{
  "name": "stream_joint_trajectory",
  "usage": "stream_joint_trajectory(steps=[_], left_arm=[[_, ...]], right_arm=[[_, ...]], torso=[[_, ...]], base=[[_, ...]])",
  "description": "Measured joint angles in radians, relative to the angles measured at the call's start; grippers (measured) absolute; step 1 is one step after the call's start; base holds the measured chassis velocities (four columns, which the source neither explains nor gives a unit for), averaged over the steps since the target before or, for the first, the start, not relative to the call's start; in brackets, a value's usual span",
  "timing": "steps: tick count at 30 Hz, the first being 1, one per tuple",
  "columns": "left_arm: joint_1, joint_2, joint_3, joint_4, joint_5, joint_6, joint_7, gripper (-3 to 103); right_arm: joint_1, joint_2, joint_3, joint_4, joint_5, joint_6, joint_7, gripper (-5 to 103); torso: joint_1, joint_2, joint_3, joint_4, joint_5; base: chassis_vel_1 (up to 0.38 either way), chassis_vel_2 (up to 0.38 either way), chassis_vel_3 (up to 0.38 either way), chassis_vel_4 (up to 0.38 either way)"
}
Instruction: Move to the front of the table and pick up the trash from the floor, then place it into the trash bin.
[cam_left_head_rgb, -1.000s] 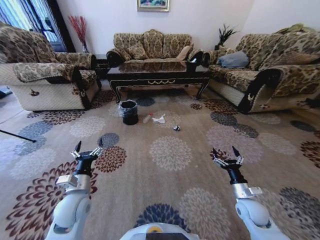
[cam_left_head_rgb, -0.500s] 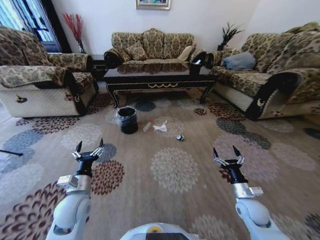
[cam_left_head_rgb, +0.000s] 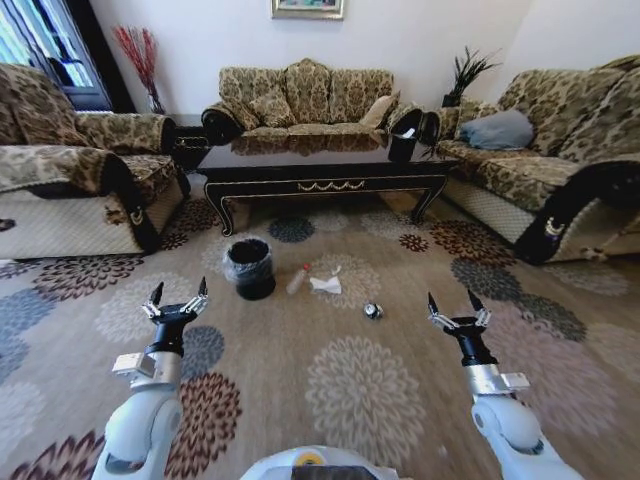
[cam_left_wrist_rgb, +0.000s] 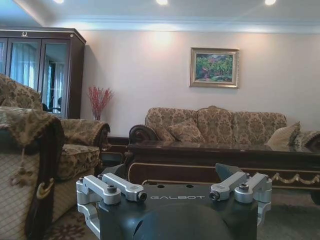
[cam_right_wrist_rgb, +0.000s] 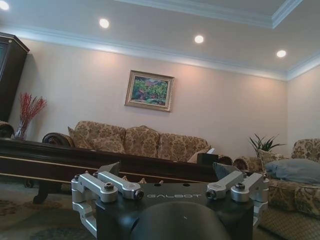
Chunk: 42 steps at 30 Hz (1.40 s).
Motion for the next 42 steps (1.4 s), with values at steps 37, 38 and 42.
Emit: stream_joint_trajectory(steps=[37, 38, 42], left_arm=[[-0.059, 0.051, 0.008, -0.027, -0.188, 0.155, -0.144, 100], [-0.071, 0.069, 0.011, -0.020, -0.217, 0.207, -0.177, 100], [-0.099, 0.103, 0.027, 0.004, -0.258, 0.352, -0.253, 100]], right_arm=[[0.018, 0.004, -0.011, -0.010, 0.002, 0.018, 0.008, 100], [0.018, 0.006, -0.011, -0.011, -0.001, 0.018, 0.010, 100], [0.018, 0.010, -0.012, -0.012, -0.005, 0.019, 0.013, 100]], torso=[[0.000, 0.001, 0.000, -0.0001, 0.0000], [0.000, 0.001, 0.001, -0.0001, 0.0001], [0.000, 0.001, 0.001, 0.0003, -0.0004]], base=[[-0.207, 0.214, 0.213, -0.210], [0.000, 0.000, 0.000, 0.000], [0.000, 0.000, 0.000, 0.000]])
